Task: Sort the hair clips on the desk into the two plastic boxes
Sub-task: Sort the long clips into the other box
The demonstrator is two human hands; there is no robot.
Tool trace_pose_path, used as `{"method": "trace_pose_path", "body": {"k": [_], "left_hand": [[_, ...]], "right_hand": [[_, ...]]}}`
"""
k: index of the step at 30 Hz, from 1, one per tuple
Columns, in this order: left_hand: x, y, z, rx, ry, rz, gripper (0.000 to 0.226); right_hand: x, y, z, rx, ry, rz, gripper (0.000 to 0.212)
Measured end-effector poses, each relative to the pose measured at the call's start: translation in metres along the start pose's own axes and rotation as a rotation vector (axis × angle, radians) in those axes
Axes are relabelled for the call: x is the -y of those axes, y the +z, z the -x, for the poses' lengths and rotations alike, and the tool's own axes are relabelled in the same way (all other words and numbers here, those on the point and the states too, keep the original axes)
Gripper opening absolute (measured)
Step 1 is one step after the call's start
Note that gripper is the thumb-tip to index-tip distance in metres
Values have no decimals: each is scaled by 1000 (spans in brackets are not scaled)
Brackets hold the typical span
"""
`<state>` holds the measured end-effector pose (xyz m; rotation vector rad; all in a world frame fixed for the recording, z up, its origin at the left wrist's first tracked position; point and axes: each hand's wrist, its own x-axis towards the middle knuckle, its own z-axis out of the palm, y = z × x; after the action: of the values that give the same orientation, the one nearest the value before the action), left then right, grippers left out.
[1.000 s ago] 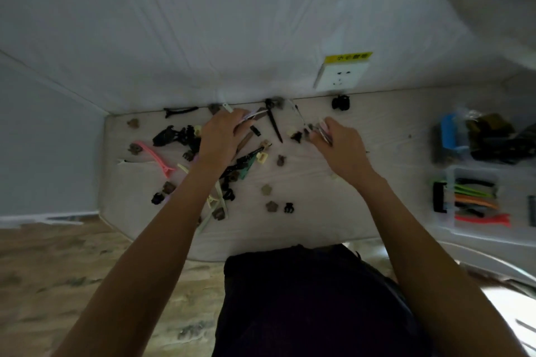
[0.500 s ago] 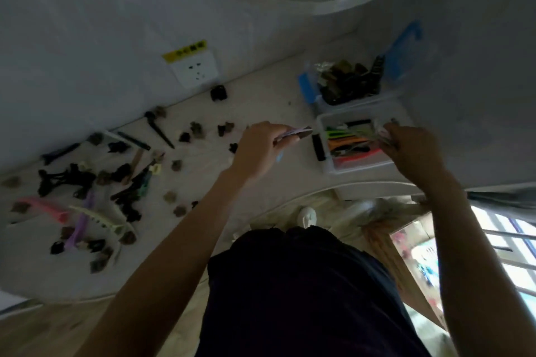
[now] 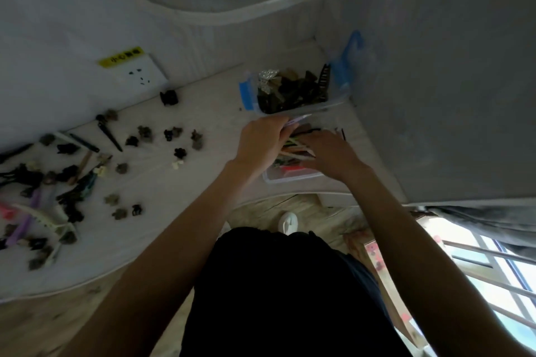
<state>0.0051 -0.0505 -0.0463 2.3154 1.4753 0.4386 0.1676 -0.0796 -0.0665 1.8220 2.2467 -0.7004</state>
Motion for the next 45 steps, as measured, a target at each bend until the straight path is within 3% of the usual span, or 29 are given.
{"method": "trace_pose_path", "body": {"k": [5, 10, 14, 16, 20, 23, 26, 30, 34, 38, 45], "left_hand": [[-14, 21, -17, 83, -35, 35, 26], [-10, 39, -16, 417, 33, -45, 37], [2, 39, -5, 436, 55, -46, 47], [9, 34, 3, 319, 68, 18, 41], [33, 10, 33, -109, 107, 110, 23], [68, -14, 64, -350, -64, 139, 19], [116, -35, 103, -442, -350, 104, 18], [198, -62, 156, -232, -728, 162, 32], [269, -85, 198, -155, -859, 33, 42], [306, -95, 209, -68, -763, -60, 43], [331, -99, 192, 39, -548, -83, 48]], "right_hand": [[-17, 1, 21, -93, -48, -218, 40], [-16, 8, 40, -336, -25, -242, 23], [-12, 12, 40, -377, 6, -196, 20], [-5, 14, 37, -405, 20, -163, 19], [26, 9, 28, -474, -13, -176, 18], [67, 4, 14, -494, -119, -248, 15], [114, 6, -9, -389, -223, -263, 19], [183, 25, -50, -189, -350, -182, 26], [256, 44, -87, -107, -437, -184, 29], [318, 52, -132, -53, -432, -262, 32], [371, 62, -197, -42, -295, -104, 37]]}}
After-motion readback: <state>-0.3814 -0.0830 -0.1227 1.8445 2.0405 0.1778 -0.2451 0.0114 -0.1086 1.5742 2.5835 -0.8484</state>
